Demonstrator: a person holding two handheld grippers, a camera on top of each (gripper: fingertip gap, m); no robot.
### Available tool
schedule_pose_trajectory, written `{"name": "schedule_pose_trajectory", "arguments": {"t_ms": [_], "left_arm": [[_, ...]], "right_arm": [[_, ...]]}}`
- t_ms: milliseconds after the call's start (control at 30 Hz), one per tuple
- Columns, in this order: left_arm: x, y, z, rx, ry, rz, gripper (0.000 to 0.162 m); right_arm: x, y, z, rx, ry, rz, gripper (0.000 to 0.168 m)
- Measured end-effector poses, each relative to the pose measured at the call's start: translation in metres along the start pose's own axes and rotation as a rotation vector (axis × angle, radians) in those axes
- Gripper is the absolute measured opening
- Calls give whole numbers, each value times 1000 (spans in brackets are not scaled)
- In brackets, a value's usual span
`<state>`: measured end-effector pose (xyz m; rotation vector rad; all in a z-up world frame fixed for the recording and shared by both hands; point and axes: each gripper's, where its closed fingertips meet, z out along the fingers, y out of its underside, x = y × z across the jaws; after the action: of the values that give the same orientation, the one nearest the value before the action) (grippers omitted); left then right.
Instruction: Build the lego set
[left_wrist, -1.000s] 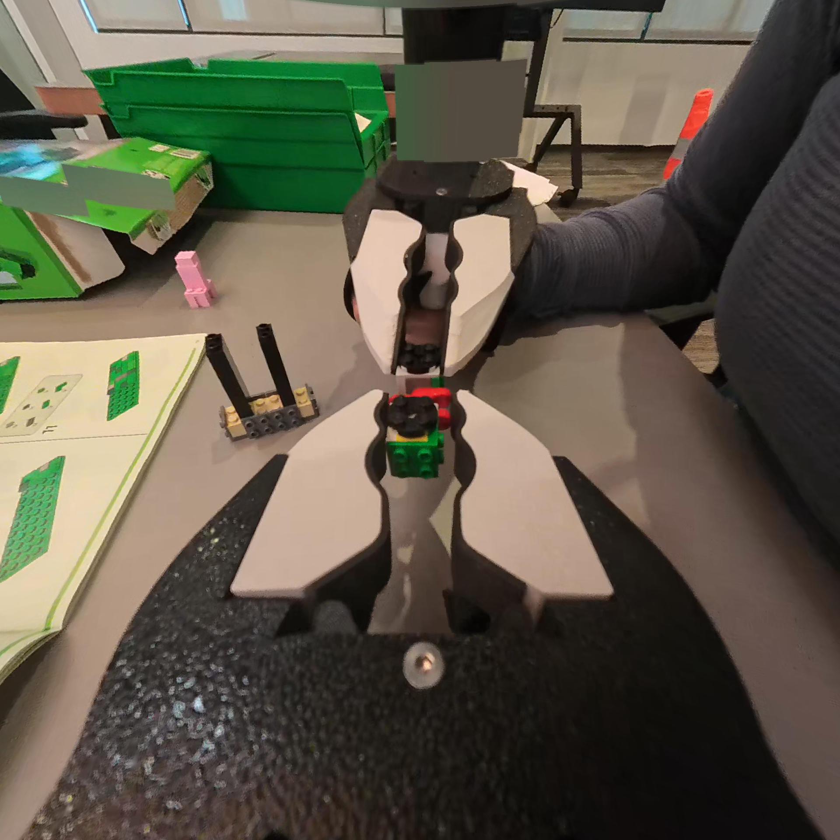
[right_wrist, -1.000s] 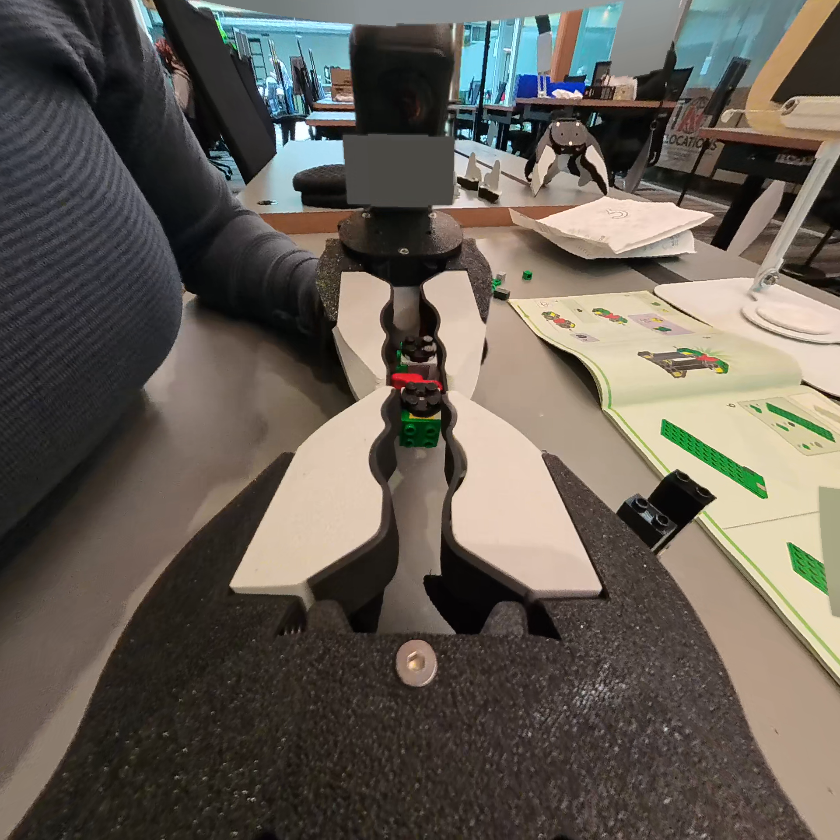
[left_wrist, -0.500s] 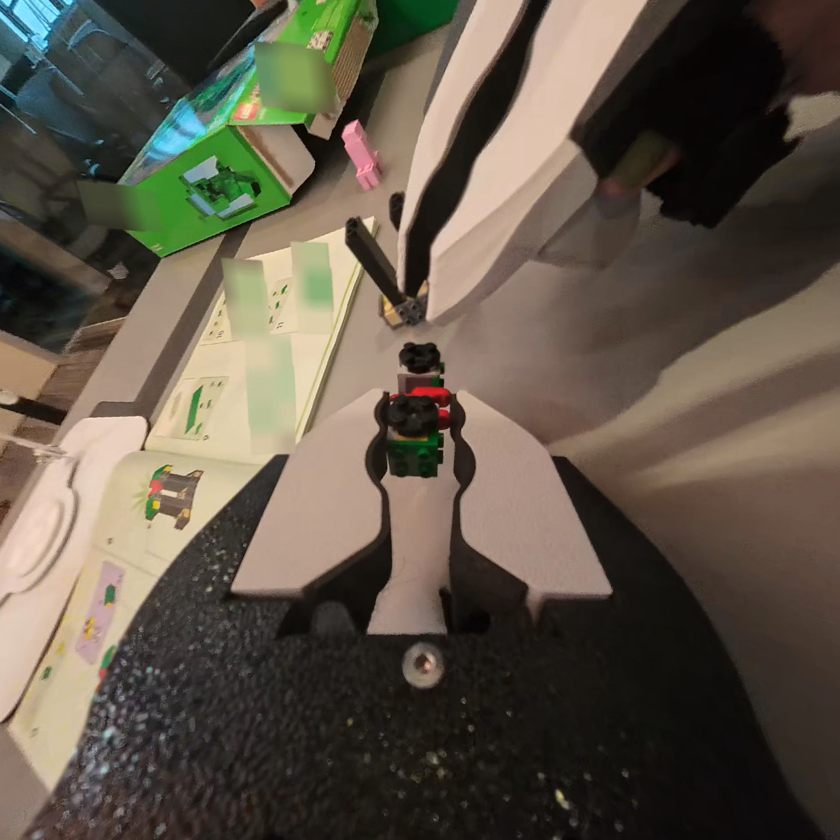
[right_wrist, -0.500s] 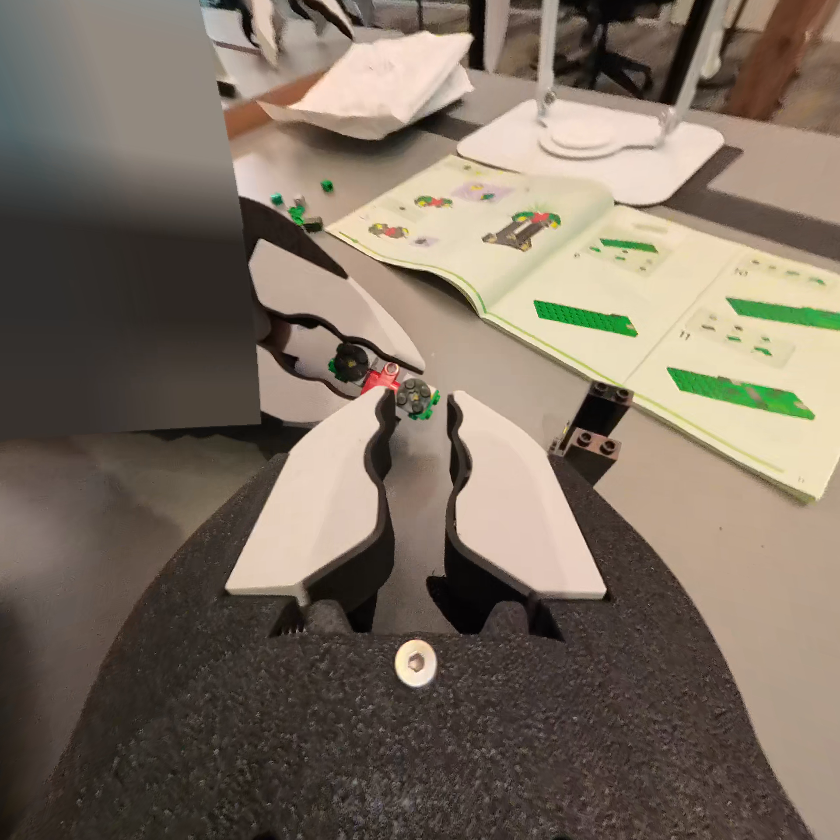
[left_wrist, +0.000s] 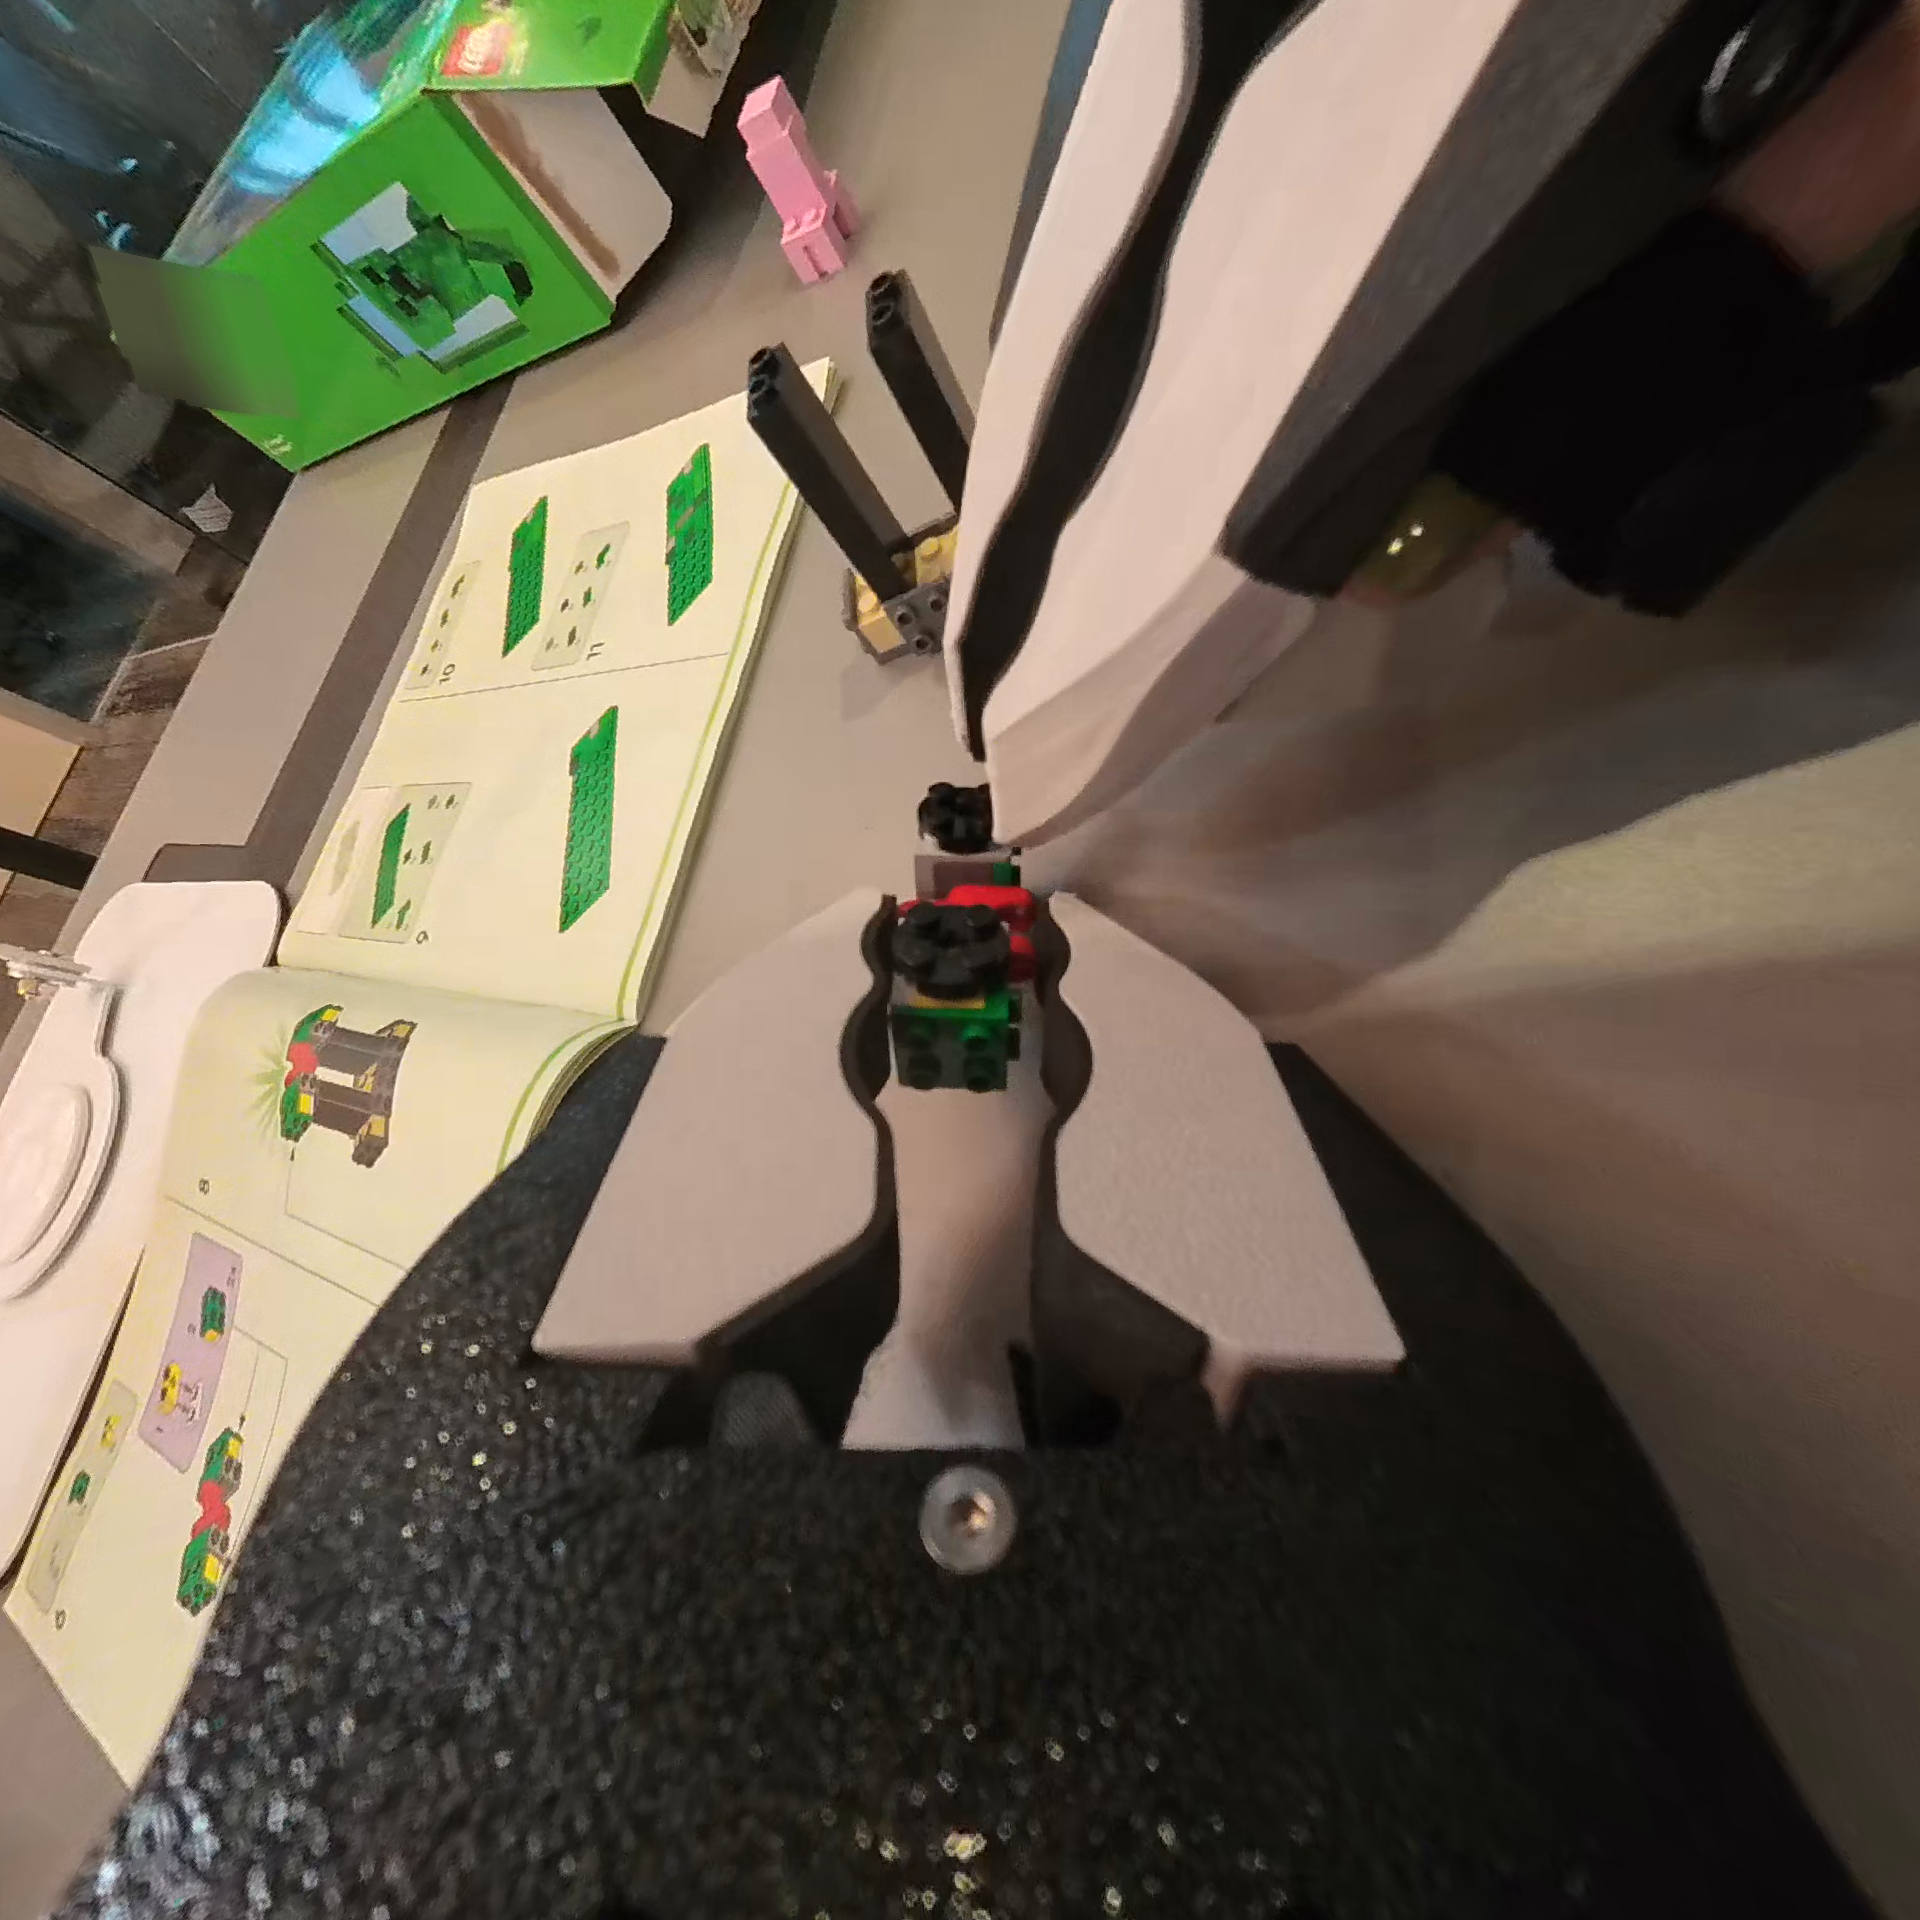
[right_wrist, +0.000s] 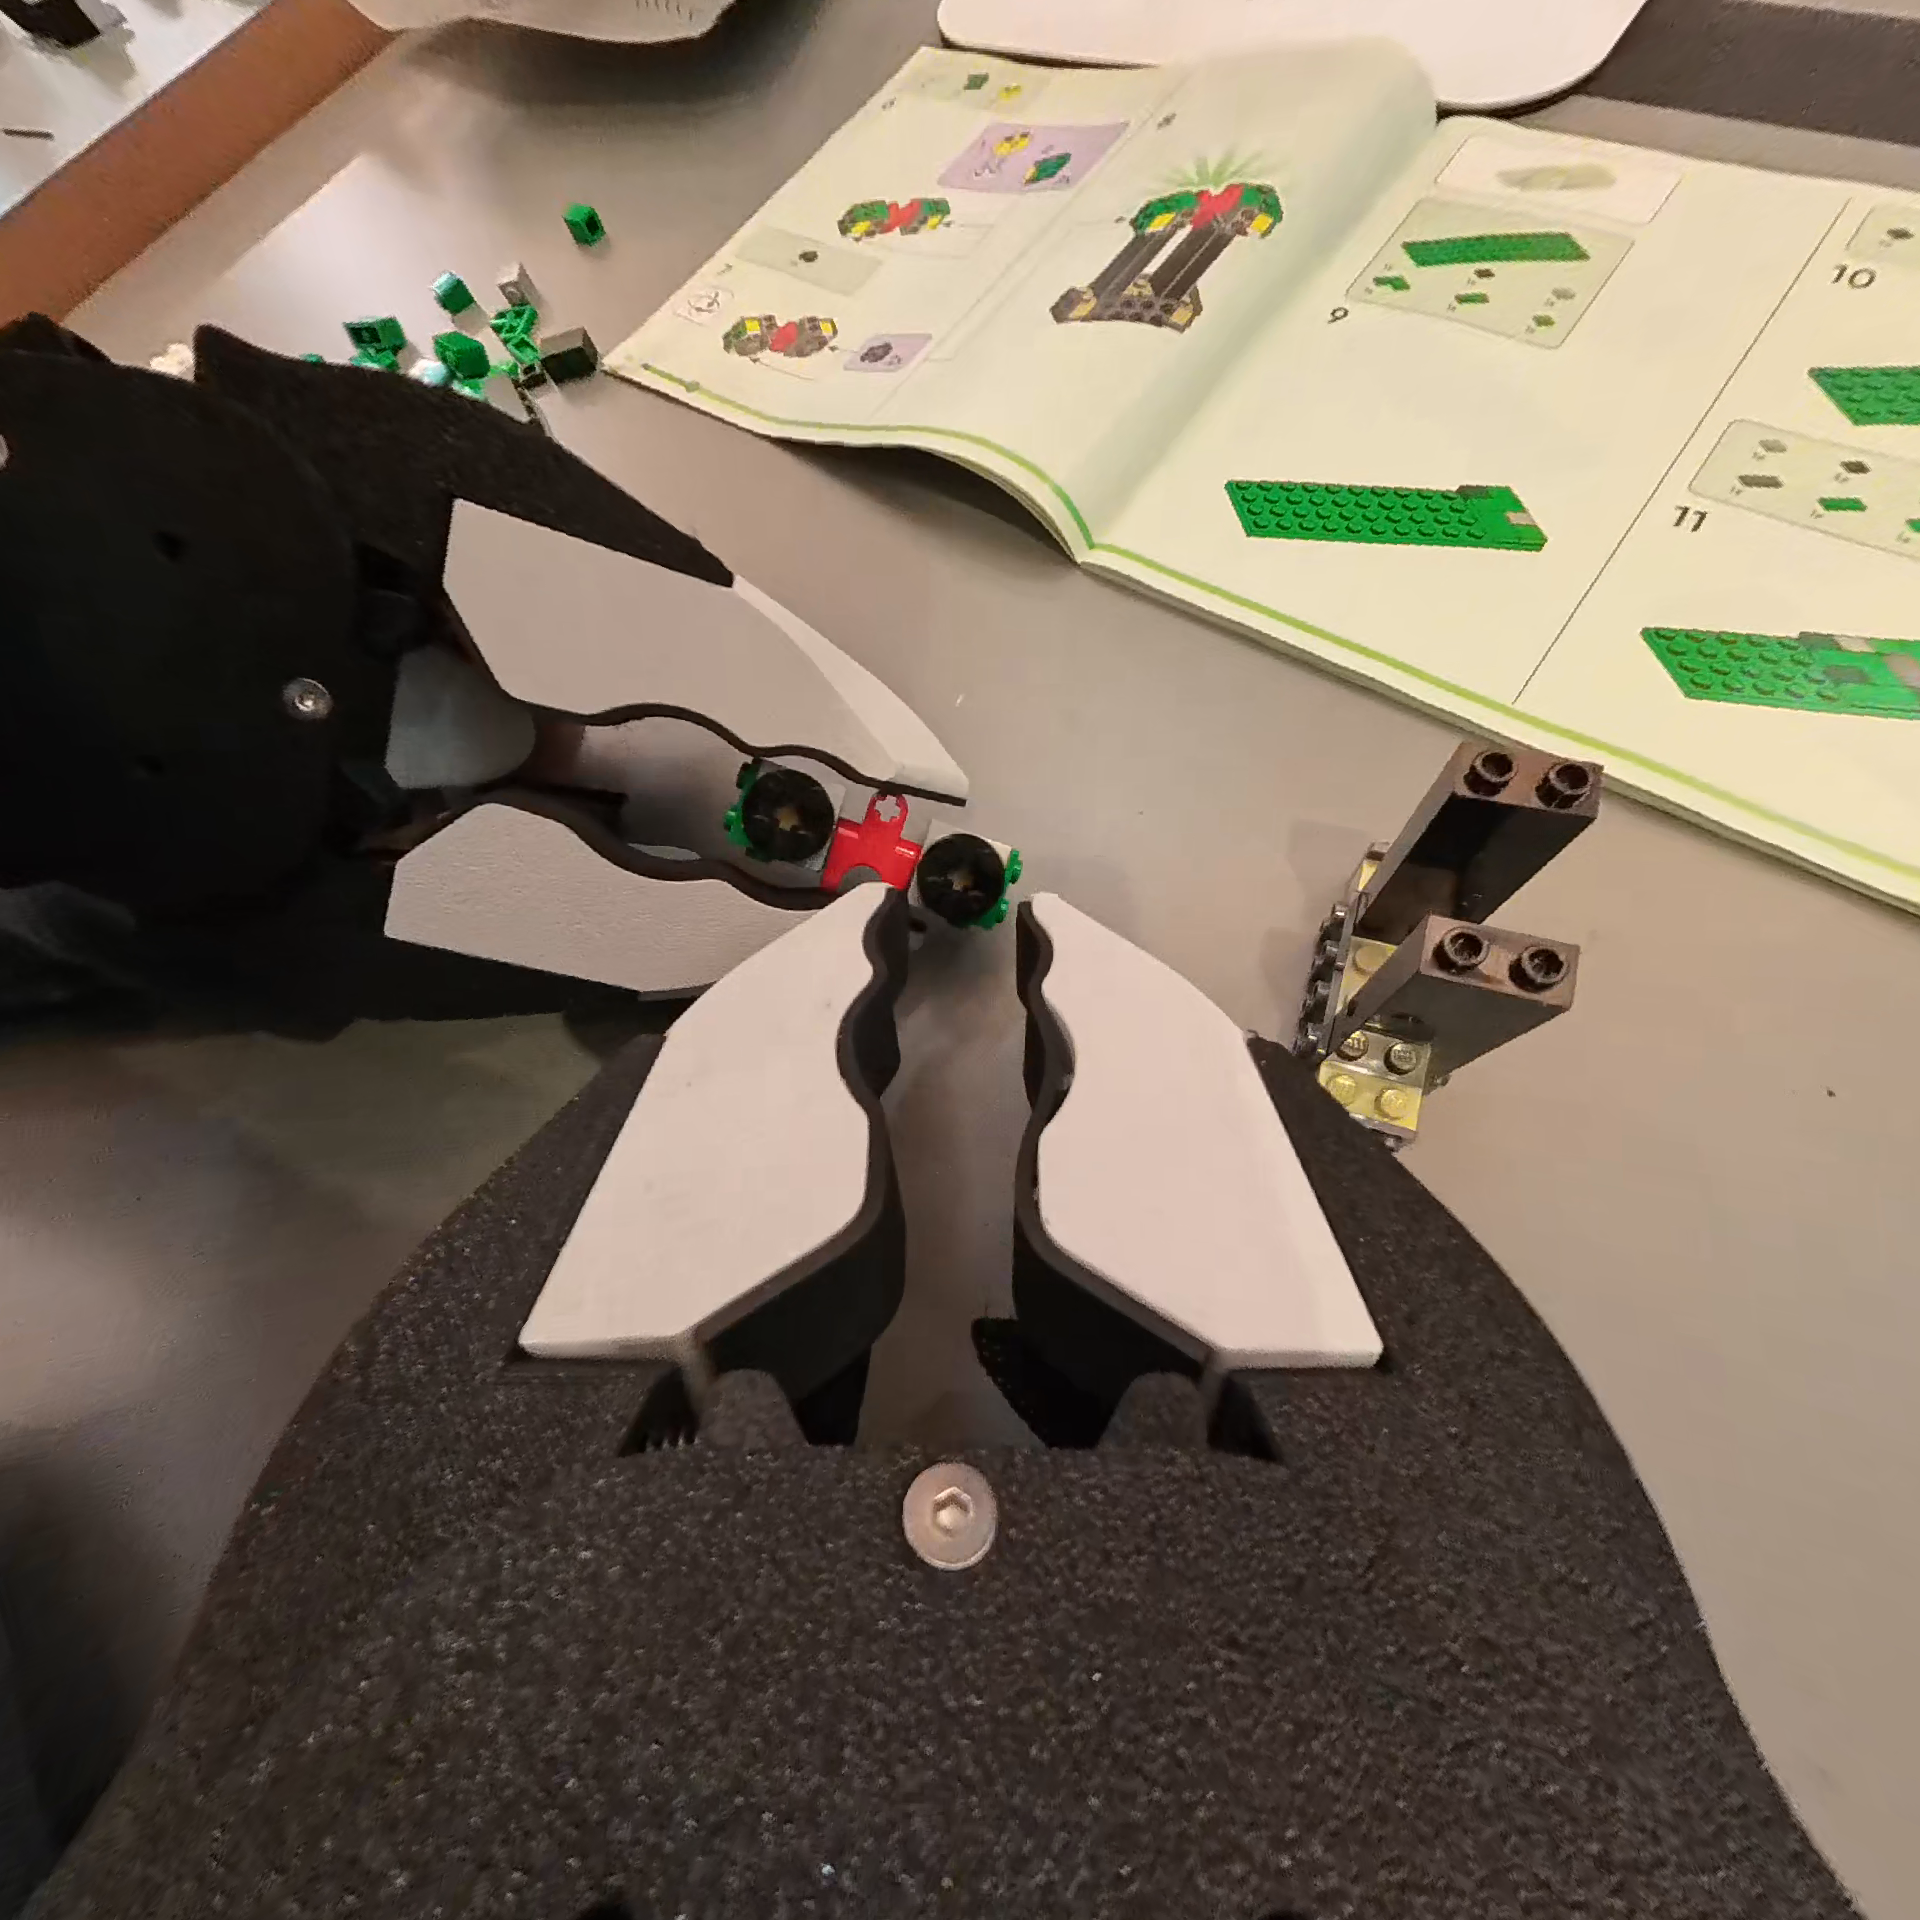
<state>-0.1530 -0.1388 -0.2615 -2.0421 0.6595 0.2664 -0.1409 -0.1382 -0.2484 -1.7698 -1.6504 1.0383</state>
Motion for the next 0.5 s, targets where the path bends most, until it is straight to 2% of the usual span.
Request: {"name": "schedule_pose_trajectory", "arguments": {"t_ms": [500], "left_arm": [[2, -2, 1, -1, -5, 38, 24]], "right_arm": [[0, 0, 4, -18, 1, 12, 16]]}}
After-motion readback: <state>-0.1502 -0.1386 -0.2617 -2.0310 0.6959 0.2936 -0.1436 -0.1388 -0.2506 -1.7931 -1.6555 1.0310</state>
